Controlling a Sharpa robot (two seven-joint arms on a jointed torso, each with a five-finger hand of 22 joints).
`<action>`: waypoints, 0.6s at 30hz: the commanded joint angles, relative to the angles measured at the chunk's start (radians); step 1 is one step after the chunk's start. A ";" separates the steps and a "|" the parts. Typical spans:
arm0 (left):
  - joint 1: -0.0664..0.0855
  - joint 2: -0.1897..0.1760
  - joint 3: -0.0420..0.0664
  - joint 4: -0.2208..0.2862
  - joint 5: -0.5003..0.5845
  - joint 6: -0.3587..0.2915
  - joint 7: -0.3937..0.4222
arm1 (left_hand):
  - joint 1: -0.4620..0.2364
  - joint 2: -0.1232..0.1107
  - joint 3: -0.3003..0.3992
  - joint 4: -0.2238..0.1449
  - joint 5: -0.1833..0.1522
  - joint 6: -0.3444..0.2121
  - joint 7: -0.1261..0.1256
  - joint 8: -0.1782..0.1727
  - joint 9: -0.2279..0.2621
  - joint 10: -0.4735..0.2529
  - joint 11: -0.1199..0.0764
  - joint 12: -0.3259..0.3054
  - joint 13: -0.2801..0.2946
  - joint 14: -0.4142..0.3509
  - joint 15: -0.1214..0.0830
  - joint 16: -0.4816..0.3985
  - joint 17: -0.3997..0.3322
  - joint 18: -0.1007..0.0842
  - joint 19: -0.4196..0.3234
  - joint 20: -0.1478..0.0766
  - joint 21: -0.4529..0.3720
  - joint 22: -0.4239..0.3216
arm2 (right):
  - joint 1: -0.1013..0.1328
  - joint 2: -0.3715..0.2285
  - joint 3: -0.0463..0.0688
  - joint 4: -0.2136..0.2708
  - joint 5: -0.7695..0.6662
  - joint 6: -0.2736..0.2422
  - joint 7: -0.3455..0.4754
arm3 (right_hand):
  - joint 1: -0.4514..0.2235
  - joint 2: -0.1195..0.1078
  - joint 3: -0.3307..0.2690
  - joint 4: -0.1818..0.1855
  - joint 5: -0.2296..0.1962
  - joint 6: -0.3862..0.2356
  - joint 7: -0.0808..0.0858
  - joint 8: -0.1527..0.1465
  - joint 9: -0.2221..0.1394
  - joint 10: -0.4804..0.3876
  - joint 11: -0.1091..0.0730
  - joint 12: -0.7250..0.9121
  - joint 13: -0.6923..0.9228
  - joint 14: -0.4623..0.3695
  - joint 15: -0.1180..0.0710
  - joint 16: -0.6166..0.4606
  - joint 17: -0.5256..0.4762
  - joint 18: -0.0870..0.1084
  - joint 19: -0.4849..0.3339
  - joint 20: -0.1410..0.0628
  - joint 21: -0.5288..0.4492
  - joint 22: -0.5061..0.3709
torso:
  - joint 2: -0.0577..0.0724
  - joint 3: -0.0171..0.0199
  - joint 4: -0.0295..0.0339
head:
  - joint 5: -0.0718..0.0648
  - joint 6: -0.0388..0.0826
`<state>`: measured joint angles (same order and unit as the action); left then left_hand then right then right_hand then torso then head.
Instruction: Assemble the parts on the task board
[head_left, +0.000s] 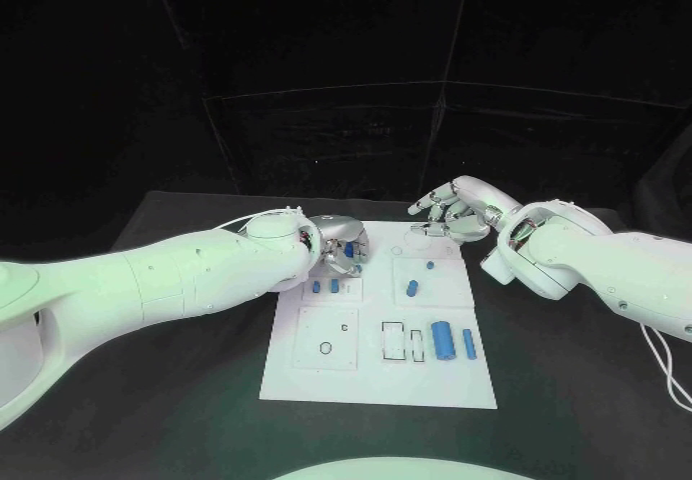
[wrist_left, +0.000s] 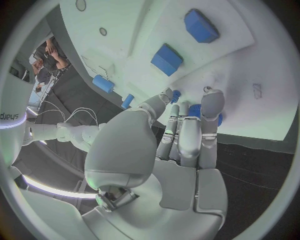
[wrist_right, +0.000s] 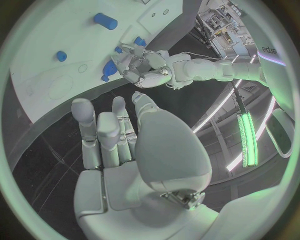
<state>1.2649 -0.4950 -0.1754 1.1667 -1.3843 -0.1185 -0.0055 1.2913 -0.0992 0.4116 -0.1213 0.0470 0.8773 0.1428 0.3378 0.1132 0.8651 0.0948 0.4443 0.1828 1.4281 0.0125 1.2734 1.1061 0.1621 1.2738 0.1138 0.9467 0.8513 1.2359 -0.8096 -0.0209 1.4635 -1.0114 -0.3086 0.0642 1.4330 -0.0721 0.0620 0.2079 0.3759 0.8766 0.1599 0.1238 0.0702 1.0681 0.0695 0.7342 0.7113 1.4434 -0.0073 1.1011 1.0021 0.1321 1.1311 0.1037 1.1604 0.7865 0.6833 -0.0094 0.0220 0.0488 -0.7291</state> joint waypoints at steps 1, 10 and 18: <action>0.001 0.006 -0.001 -0.006 -0.021 0.039 -0.021 | 0.011 0.005 0.009 0.000 0.002 0.012 0.001 -0.006 -0.002 0.010 0.000 -0.006 -0.004 0.004 -0.003 0.009 0.006 -0.016 0.004 -0.003 0.009 0.010 | 0.002 0.002 0.000 0.000 0.003 -0.009 0.009 | 0.008 0.001 0.001 0.002 0.007 -0.007 0.003 0.005 0.001 -0.006 0.002 -0.004 -0.001 -0.005 0.001 -0.005 -0.001 0.017 -0.008 -0.001 -0.007 -0.001 | 0.000 -0.0001 -0.0013 | 0.000 0.000; 0.000 0.012 -0.003 -0.011 -0.023 0.058 -0.024 | 0.012 0.013 0.026 -0.001 0.002 0.043 -0.001 -0.012 -0.009 0.045 -0.002 -0.009 -0.023 0.011 -0.002 0.030 0.020 -0.022 0.014 -0.002 0.047 0.051 | 0.002 0.002 0.000 0.000 0.003 -0.007 0.009 | 0.008 0.001 0.001 0.002 0.007 -0.007 0.003 0.005 0.001 -0.006 0.002 -0.004 -0.001 -0.005 0.001 -0.005 -0.001 0.017 -0.008 -0.001 -0.007 -0.001 | 0.000 0.0003 0.0002 | -0.001 -0.002; 0.000 0.013 -0.004 -0.008 -0.023 0.083 -0.033 | 0.028 0.037 0.053 -0.009 0.002 0.090 -0.011 -0.009 -0.011 0.113 -0.019 0.002 -0.032 0.017 -0.015 0.046 0.032 -0.028 0.028 -0.011 0.090 0.099 | 0.002 0.004 0.000 -0.001 0.003 -0.006 0.010 | 0.008 0.001 0.001 0.002 0.007 -0.007 0.003 0.005 0.001 -0.006 0.002 -0.004 -0.001 -0.005 0.001 -0.005 -0.001 0.017 -0.008 -0.001 -0.007 -0.001 | 0.000 -0.0001 -0.0003 | -0.001 -0.004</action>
<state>1.2694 -0.4824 -0.1751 1.1582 -1.3978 -0.0834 -0.0191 1.3196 -0.0709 0.4587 -0.1299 0.0470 0.9604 0.1321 0.3301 0.1039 0.9713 0.0748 0.4396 0.1509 1.4405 0.0000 1.3157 1.1373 0.1467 1.2964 0.1041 1.0320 0.9472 1.2359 -0.8064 -0.0209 1.4618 -1.0113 -0.3087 0.0651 1.4330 -0.0721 0.0619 0.2079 0.3759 0.8766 0.1600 0.1238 0.0702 1.0682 0.0696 0.7342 0.7114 1.4435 -0.0073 1.1011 1.0022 0.1322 1.1312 0.1037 1.1604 0.7866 0.6833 -0.0090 0.0216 0.0473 -0.7327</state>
